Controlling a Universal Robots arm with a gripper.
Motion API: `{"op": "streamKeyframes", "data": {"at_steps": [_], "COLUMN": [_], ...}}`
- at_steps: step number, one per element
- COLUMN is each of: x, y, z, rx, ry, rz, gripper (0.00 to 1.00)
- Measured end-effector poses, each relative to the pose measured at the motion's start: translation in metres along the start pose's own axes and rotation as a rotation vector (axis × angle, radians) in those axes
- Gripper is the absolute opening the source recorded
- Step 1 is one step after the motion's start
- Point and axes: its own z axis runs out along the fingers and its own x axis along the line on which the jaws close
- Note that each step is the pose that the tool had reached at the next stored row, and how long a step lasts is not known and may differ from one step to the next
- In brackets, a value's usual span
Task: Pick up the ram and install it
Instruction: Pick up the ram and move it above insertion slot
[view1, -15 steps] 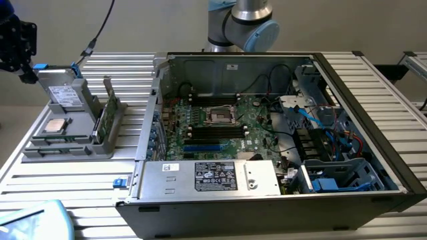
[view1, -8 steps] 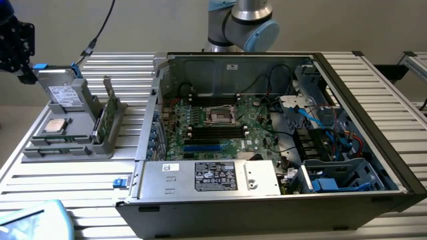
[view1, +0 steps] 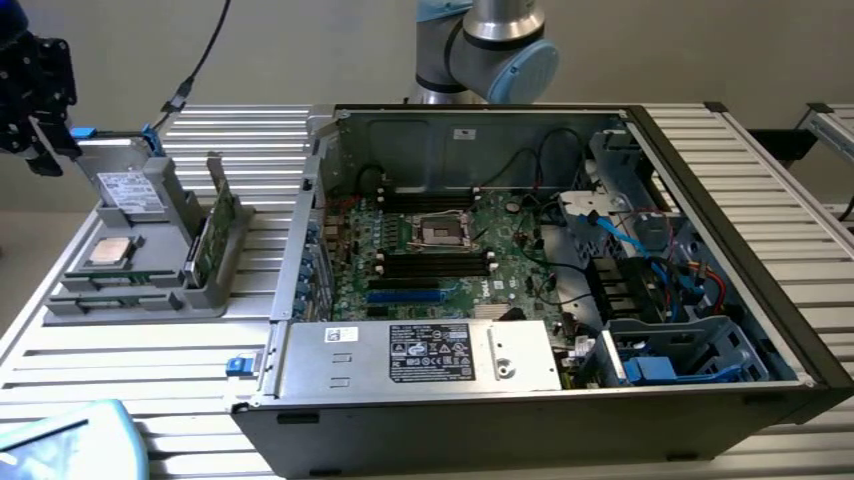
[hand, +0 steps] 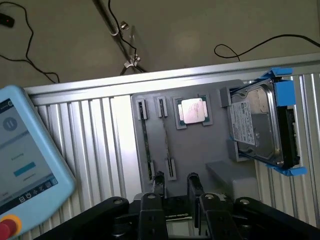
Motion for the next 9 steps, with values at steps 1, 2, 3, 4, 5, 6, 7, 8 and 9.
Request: {"op": "streamKeyframes", "data": {"at_steps": [1,2,3,4,5,6,7,8,9], "x": [0.0,0.0,0.001,0.001,0.002,0.002,0.003,0.003,0.004], "y": [0.0001,0.0006,0.0015,0.0023,0.0027,0.0031,0.0034,0.0035,0.0034], "z": [0.0014,0.003,0.005,0.0068,0.0086,0.0105,0.0123,0.0142,0.016], "rx": [0.0002,-0.0001,-0.0002,-0.0002,-0.0003,-0.0004,-0.0005,-0.0008,-0.0015], "ry": [0.0,0.0003,0.0006,0.0008,0.0009,0.0011,0.0011,0.001,0.0007], "rz": [-0.001,-0.004,-0.007,-0.011,-0.015,-0.02,-0.026,-0.032,-0.04], "gripper": [0.3,0.37,0.37,0.37,0.37,0.37,0.37,0.37,0.37]}}
